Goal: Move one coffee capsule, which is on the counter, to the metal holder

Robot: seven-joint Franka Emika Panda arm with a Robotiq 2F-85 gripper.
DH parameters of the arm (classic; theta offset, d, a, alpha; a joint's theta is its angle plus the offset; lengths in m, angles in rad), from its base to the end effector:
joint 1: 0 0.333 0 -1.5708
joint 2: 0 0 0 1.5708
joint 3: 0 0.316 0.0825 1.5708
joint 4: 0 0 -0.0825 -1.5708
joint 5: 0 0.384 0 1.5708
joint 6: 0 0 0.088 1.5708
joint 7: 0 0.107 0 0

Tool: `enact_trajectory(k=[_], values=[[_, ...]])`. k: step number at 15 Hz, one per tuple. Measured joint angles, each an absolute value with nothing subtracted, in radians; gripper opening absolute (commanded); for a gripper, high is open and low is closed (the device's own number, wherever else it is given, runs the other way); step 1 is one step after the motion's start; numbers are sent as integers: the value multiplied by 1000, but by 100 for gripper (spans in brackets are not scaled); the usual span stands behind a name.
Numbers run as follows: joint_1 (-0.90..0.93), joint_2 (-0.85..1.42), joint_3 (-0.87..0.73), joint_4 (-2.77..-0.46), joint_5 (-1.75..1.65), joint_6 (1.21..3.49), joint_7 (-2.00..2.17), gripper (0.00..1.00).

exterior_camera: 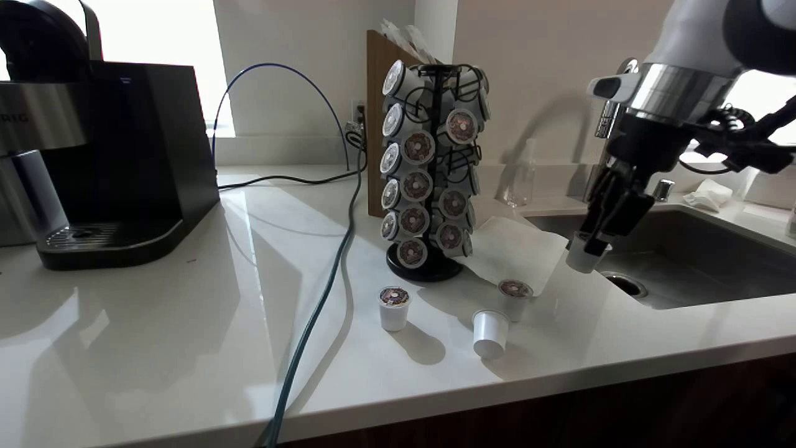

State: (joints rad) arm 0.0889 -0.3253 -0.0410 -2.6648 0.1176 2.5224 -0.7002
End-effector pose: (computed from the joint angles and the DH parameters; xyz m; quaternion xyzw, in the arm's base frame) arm 0.4161 0.0193 0.3618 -0.9413 -0.3221 -0.1003 0.0135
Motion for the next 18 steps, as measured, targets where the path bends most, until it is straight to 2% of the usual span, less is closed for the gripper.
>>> enact_trajectory(k=[3, 7, 11, 18], values=[[124, -498, -115, -2754, 203, 2527, -743, 29], [159, -651, -165, -2739, 230, 2540, -721, 29], [173, -722, -121, -2748, 209, 2664, -646, 29], [180, -720, -38, -2743, 80, 2840, -440, 29]])
